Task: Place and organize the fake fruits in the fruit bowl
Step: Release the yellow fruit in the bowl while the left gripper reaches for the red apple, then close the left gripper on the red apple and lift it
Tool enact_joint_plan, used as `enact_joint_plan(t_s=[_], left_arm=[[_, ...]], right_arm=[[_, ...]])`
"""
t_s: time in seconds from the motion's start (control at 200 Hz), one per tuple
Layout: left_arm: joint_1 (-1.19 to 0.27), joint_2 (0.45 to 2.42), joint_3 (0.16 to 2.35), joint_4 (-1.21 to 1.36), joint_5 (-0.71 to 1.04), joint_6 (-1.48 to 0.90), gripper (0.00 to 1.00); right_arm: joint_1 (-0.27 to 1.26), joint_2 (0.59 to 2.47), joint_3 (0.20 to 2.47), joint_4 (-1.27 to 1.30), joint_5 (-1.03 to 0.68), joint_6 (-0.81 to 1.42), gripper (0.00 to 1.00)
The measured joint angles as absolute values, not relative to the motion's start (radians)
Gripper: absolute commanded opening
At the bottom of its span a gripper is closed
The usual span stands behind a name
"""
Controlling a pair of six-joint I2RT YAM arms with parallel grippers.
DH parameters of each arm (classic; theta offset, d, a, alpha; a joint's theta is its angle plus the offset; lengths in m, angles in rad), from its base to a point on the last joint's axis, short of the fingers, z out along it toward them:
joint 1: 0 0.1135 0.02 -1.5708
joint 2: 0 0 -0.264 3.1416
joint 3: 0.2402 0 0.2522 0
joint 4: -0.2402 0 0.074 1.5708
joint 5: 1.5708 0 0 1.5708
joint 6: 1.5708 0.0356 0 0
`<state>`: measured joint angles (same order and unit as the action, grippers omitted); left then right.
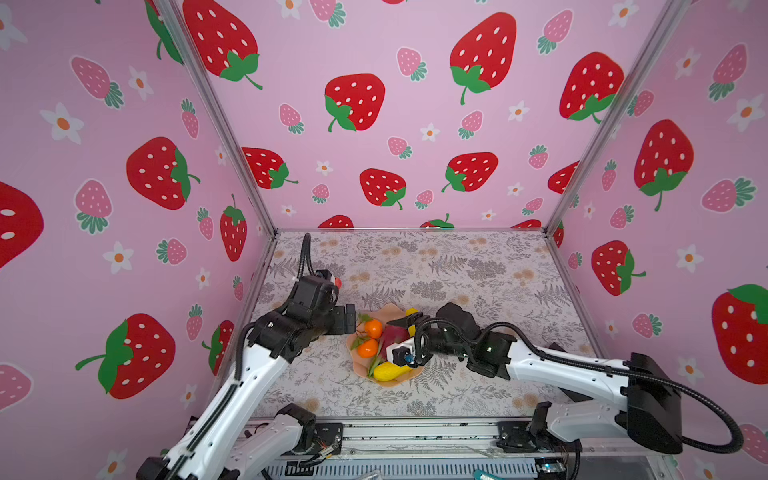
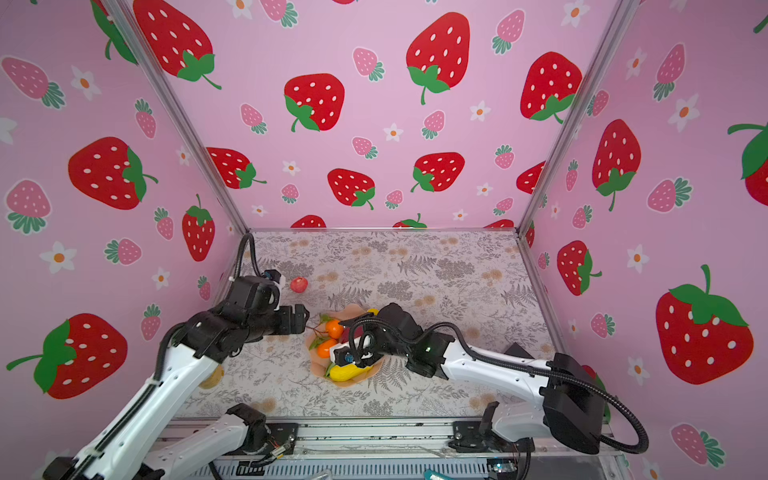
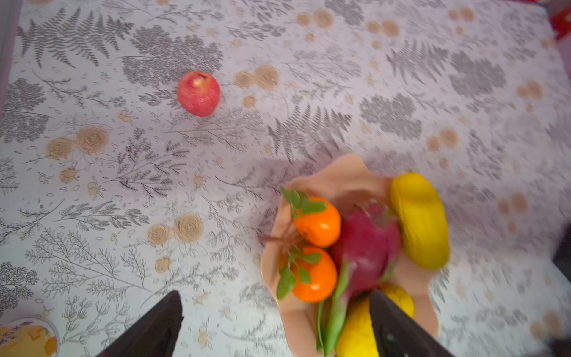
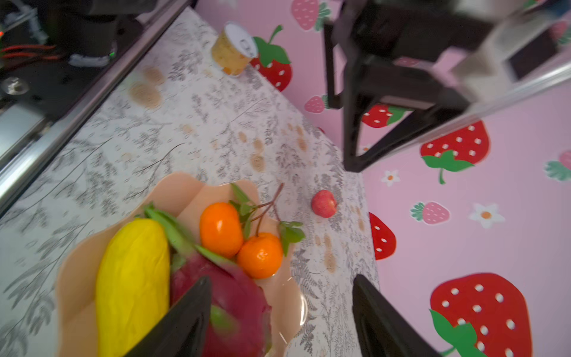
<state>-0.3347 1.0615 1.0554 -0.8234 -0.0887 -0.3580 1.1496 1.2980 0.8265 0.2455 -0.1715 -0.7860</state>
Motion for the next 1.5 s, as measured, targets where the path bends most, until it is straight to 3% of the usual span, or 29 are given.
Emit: enact_joint_plan(t_s=[0.06, 0.13, 0.22, 0.25, 0.44, 1.066, 1.496], left_arm=[[-0.264, 1.178, 1.056, -0.745, -0.093, -0.348, 0.86], [-0.196, 1.312, 1.069, -0.679, -0.086, -0.340, 0.80], [-0.126, 1.477, 1.117, -0.620, -0.063, -0.337, 0.80], [-0.110, 1.521, 1.135, -0.603, -0.060, -0.337, 0.80], [-0.085, 1.706, 1.256, -0.532, -0.041, -0.336, 0.81], [-0.096, 2.030, 1.520, -0.549, -0.139, -0.369, 0.77], [-0.094, 2.064, 1.523, -0.566, -0.120, -0.373, 0.52]], right_arm=[[1.149, 1.288, 0.809, 0.302, -0.136, -0.724, 0.90], [1.149, 1.276, 0.776, 0.352, -0.102, -0.650, 0.91], [1.148, 1.255, 0.729, 0.400, -0.076, -0.555, 0.92], [1.147, 1.245, 0.711, 0.415, -0.072, -0.527, 1.00], [1.145, 1.201, 0.645, 0.501, -0.063, -0.433, 0.99], [1.102, 1.124, 0.549, 0.538, -0.075, -0.400, 0.99], [1.039, 1.074, 0.548, 0.538, -0.025, -0.319, 0.99]])
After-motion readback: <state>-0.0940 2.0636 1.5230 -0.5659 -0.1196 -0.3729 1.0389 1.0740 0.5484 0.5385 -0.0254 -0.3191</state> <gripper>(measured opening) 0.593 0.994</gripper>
